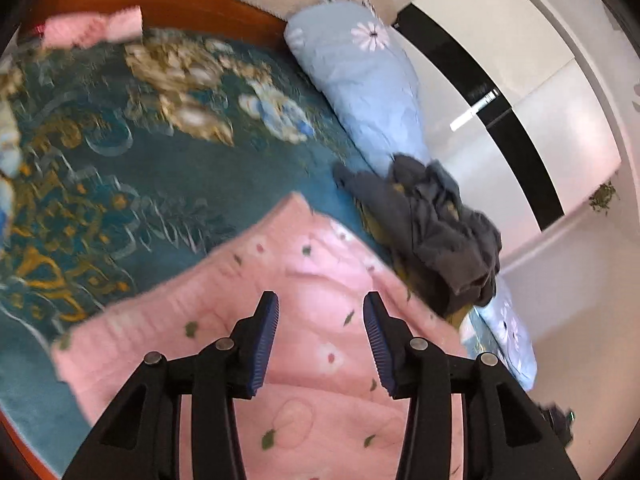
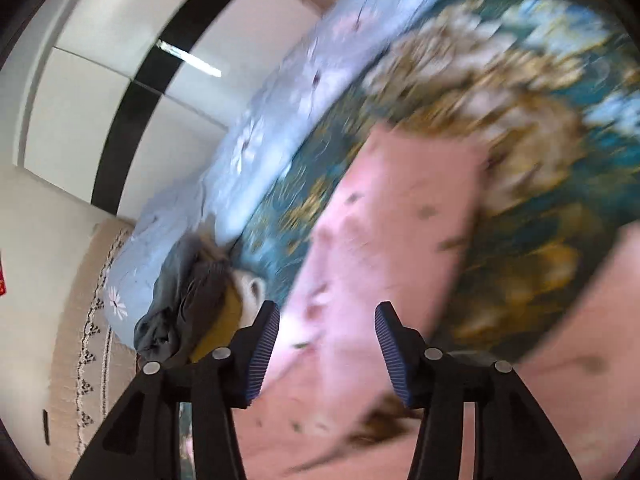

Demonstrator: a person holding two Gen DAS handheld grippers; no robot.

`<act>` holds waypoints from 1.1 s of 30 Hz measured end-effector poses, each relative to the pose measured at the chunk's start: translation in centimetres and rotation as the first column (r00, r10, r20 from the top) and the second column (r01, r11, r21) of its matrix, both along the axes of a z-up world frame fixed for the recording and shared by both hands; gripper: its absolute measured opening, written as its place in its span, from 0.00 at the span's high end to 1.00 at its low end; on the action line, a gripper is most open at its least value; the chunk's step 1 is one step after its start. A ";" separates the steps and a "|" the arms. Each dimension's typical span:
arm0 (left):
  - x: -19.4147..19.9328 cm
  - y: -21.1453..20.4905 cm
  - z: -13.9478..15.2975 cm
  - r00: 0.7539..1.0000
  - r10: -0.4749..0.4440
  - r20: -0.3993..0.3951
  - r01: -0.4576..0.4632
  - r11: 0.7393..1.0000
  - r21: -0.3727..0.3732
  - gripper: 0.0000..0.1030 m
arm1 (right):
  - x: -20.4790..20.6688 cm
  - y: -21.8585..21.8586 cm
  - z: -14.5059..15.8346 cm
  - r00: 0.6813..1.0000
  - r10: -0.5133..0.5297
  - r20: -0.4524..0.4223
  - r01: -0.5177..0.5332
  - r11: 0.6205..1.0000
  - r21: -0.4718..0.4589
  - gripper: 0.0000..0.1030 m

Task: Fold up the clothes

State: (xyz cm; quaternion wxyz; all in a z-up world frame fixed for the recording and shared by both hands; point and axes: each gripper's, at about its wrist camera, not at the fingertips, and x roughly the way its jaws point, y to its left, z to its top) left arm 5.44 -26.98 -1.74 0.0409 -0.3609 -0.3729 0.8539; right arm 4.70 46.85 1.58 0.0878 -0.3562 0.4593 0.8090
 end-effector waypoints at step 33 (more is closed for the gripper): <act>-20.6 9.6 -4.7 0.898 -0.121 0.423 -0.031 0.941 0.336 0.50 | -4.5 -3.1 1.0 0.983 0.184 -0.013 -0.180 0.976 0.126 0.94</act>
